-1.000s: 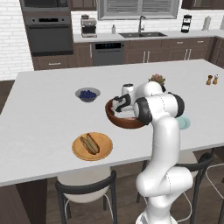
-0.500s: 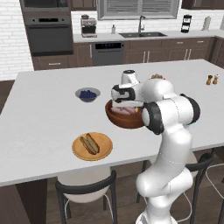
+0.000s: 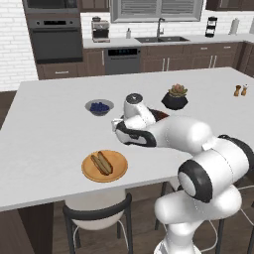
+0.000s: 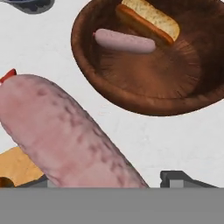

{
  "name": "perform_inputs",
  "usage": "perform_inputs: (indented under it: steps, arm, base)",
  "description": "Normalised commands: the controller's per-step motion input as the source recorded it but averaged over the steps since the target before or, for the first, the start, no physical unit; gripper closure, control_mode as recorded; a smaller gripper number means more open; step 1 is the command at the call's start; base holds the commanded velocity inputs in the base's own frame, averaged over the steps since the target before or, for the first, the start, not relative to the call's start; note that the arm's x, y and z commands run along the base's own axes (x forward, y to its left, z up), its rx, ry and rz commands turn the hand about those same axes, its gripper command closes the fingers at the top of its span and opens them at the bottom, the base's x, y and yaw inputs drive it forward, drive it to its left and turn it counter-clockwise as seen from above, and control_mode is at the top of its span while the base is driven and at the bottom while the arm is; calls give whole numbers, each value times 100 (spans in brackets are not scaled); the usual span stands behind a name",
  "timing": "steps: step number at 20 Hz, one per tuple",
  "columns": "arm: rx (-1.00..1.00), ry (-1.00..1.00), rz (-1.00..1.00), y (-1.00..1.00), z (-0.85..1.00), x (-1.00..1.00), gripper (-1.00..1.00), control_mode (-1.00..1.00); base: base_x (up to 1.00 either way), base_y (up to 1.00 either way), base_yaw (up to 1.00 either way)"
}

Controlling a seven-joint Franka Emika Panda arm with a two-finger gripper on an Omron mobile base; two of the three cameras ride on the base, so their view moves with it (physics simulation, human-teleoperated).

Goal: Place one bun and one sausage from the bowl on each plate.

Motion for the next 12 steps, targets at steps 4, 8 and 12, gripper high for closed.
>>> perform_inputs:
  steps: [4, 8, 12]
  arm:
    - [0, 5, -15, 94, -14, -63, 100, -100]
    - [-1, 30, -25, 93, -4, 28, 100, -100]
    - [-4, 21, 3, 34, -41, 9, 100, -100]
  base:
    - [0, 0, 0]
    - [0, 0, 0]
    - [0, 0, 0]
